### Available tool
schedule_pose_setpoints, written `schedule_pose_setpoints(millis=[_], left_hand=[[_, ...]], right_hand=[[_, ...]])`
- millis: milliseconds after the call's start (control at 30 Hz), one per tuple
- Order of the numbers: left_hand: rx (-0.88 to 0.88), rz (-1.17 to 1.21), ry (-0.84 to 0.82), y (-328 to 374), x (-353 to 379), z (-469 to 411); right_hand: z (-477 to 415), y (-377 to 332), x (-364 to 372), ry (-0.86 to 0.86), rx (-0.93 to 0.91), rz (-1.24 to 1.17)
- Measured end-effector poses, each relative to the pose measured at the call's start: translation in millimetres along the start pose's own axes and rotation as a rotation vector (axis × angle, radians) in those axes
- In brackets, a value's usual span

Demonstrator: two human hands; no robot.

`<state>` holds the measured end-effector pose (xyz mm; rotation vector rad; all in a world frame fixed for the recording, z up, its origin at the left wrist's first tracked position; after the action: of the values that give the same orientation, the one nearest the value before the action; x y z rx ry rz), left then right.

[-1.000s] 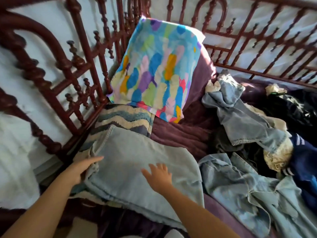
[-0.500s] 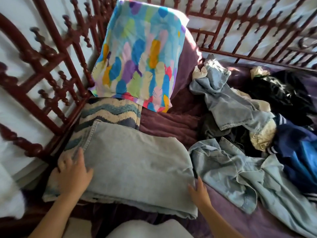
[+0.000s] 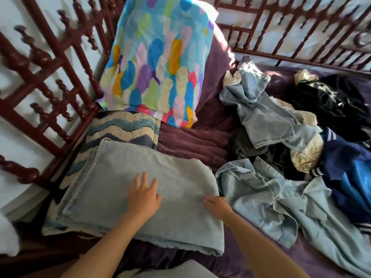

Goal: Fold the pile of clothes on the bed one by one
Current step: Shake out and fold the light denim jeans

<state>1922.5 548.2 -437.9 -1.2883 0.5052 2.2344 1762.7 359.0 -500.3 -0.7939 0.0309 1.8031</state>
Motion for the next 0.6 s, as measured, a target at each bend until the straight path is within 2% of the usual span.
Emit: schedule_pose_setpoints(millis=[133,267,367,500,600], left_hand=[[0.217,0.042,0.013,79.2,-19.4,-44.7],[0.355,-0.003,-0.071,143.5,-26.8,-94.9],[0.308,-0.024,-0.263,166.2,-19.7,-126.1],[0.108,-0.076,-0.442,180.4,-15.2,-157.9],[0.021,-0.199,-0.713,174.2,-6.5,-163.6]], right_hand=[[6.4,14.8,-2.3,0.011,-0.031,-0.432],[8.1,40.0,12.7,-0.033,0.109,-0.541],[8.3,48.6,17.0,-0.04,0.097,-0.499],[4.2,47.7,11.4,-0.076,0.017,-0.43],[5.0,39.9,7.4,-0.101,-0.056,-0.324]])
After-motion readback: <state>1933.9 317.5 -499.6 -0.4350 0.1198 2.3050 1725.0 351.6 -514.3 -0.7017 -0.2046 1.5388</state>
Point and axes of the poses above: each hand's wrist, its own z-axis away from the middle knuckle, its own x-axis out of the palm, y = z × x, the point moved 5 cm from there along -z, towards the middle knuckle, and after that the axes turned 5 degrees about -y, right-handed, at the moved point
